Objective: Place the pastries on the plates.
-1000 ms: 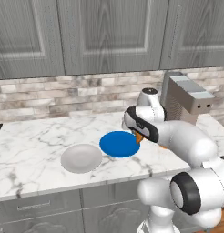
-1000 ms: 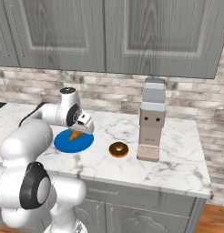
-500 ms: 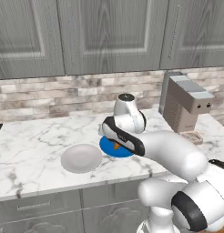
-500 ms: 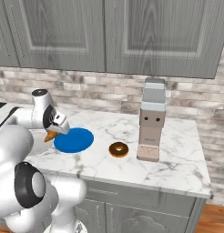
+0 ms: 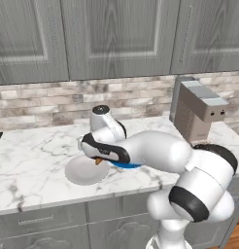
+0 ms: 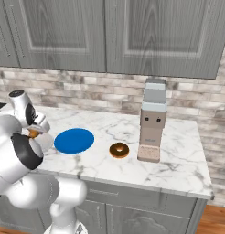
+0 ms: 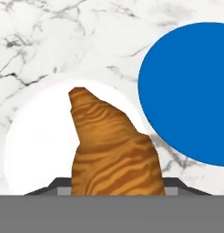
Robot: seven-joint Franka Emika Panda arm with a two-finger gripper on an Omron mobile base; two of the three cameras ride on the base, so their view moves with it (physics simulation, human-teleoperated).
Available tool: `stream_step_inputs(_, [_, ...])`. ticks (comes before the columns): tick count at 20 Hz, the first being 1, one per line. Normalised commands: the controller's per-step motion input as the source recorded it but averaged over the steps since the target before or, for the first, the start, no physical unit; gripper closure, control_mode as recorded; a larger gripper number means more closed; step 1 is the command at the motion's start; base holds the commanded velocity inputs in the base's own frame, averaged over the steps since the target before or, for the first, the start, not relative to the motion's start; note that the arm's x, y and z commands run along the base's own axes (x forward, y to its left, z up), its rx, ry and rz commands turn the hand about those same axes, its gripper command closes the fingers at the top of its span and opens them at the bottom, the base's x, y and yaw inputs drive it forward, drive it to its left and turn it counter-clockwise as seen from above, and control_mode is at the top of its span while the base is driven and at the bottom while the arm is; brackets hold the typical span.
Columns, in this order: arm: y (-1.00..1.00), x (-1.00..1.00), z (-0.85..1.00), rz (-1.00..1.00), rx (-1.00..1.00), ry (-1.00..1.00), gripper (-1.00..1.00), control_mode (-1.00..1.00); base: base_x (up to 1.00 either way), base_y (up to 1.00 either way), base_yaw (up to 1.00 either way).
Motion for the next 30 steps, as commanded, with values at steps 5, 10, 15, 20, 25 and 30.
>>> stream_step_inputs(5, [0.59, 0.11, -0.27, 0.03, -0.02, -0.01, 1.0, -1.0, 0.0, 0.0, 0.0])
stream_step_inputs(10, [0.08, 0.0, -0.37, 0.02, 0.0, 0.0, 1.0, -1.0, 0.0, 0.0, 0.0])
stream_step_inputs(15, [0.0, 0.0, -0.47, 0.0, 0.0, 0.0, 1.0, -1.0, 0.0, 0.0, 0.0])
stream_step_inputs(20, [0.0, 0.0, -0.44, 0.0, 0.0, 0.01, 1.0, -1.0, 0.0, 0.0, 0.0])
stream_step_inputs(25, [0.0, 0.0, -0.34, 0.0, 0.0, 0.0, 1.0, -1.0, 0.0, 0.0, 0.0])
stream_step_inputs(30, [0.0, 0.0, -0.22, 0.0, 0.0, 0.0, -1.0, -1.0, 0.0, 0.0, 0.0])
